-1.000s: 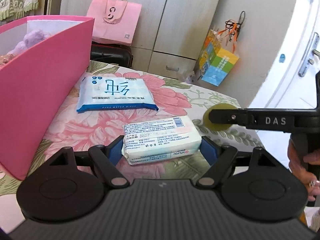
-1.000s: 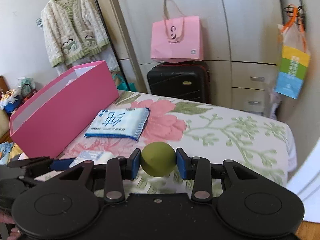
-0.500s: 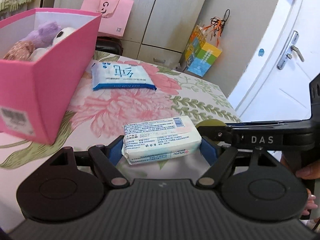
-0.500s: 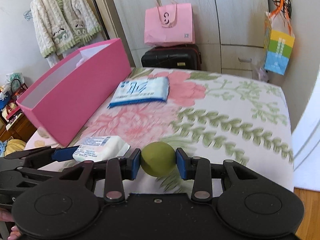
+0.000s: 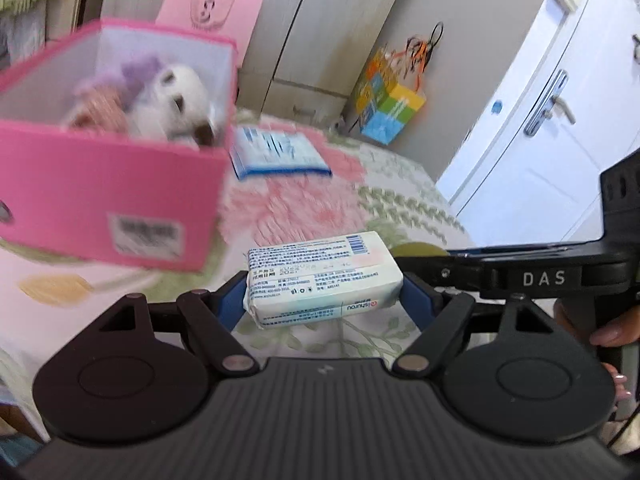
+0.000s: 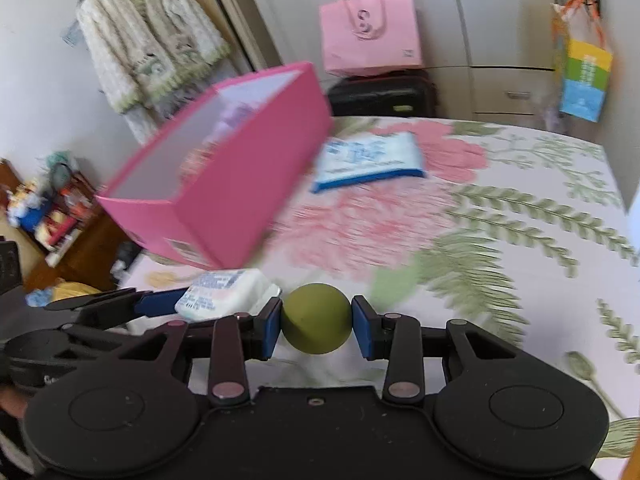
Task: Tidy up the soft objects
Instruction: 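Carry the soap packet and green ball into the pink box and release both, then withdraw both open grippers from the box toward the blue wipes pack, then close the left gripper on the blue-printed wipes pack while the right gripper pinches its edge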
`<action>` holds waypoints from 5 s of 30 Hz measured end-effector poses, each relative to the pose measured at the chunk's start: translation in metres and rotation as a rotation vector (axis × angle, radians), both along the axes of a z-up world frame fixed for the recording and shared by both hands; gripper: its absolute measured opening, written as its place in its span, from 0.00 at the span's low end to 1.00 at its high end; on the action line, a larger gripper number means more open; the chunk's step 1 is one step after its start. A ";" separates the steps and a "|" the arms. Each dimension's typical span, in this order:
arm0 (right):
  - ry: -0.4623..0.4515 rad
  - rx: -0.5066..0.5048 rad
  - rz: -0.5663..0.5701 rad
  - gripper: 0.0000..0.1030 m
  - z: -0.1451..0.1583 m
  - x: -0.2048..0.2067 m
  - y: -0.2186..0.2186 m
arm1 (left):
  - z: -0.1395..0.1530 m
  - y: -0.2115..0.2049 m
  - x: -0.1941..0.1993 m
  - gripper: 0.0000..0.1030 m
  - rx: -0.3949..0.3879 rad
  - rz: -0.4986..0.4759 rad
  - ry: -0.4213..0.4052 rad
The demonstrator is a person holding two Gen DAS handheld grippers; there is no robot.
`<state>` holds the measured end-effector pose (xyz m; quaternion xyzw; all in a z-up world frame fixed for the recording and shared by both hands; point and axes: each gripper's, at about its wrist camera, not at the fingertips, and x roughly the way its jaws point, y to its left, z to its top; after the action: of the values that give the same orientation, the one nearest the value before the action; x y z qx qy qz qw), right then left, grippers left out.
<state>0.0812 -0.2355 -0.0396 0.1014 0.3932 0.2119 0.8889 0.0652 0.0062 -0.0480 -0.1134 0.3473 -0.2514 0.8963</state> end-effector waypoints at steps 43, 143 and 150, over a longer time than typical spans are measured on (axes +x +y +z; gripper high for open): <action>-0.312 -0.208 0.169 0.58 0.042 0.148 0.156 | 0.041 0.084 0.118 0.79 0.458 0.218 -0.233; -0.243 -0.207 0.386 0.31 -0.050 0.203 -0.030 | -0.042 -0.134 0.204 0.63 0.180 0.311 0.053; -0.228 -0.215 0.265 0.22 -0.050 0.172 -0.044 | -0.037 -0.153 0.194 0.59 0.133 0.165 0.073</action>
<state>0.2529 -0.2794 -0.0898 -0.0715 0.3202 0.2940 0.8977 0.2589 -0.1471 -0.0850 -0.0908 0.3849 -0.1488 0.9063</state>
